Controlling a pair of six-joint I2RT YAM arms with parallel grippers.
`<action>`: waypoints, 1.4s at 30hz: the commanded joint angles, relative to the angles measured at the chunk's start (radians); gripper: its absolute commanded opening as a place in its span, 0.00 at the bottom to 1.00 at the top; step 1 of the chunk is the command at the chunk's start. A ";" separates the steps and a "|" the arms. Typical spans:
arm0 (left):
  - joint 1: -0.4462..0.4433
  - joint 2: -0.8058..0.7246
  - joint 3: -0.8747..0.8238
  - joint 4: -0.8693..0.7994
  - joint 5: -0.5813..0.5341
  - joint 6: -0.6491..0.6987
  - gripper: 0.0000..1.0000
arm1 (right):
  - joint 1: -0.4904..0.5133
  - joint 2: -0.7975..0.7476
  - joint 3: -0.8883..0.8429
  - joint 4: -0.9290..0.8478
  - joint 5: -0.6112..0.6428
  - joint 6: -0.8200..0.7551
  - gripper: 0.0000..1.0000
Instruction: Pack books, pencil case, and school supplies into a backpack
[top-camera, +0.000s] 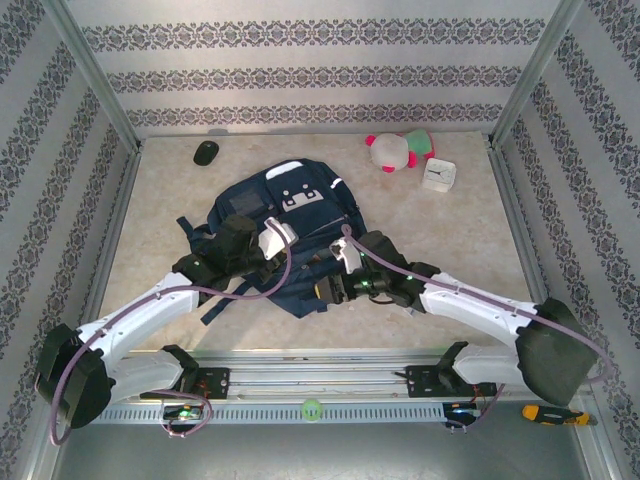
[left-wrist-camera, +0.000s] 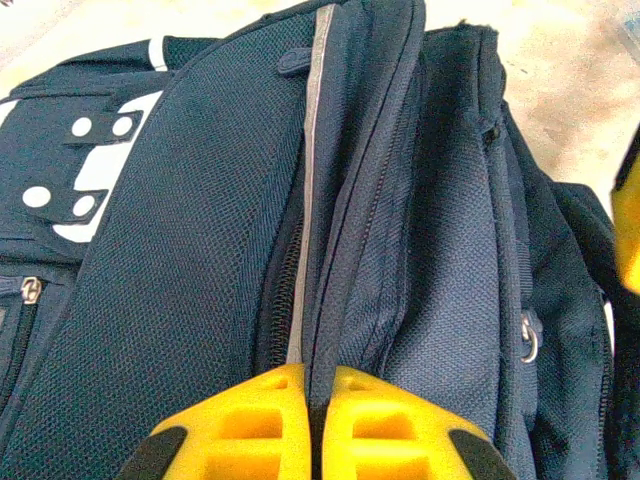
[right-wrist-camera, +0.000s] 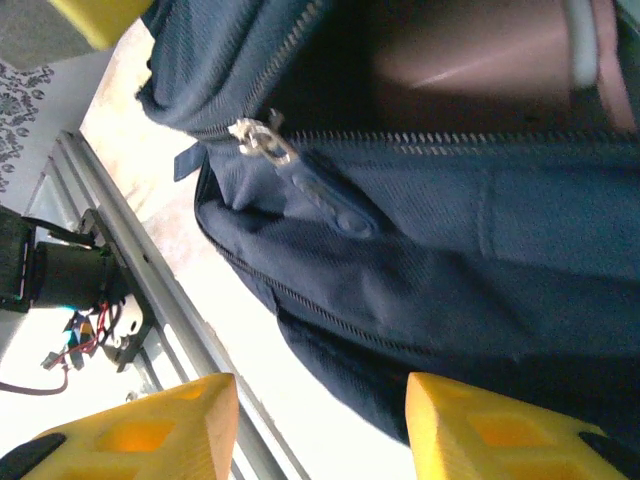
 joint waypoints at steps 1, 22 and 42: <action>0.012 -0.005 0.064 0.089 0.049 -0.051 0.00 | 0.022 0.034 0.045 0.099 0.074 0.001 0.48; 0.034 -0.005 0.070 0.070 0.065 -0.039 0.00 | 0.047 0.080 0.093 0.010 0.300 -0.061 0.00; 0.045 -0.005 0.061 0.100 0.121 -0.131 0.00 | 0.079 0.037 0.041 0.121 0.220 -0.085 0.45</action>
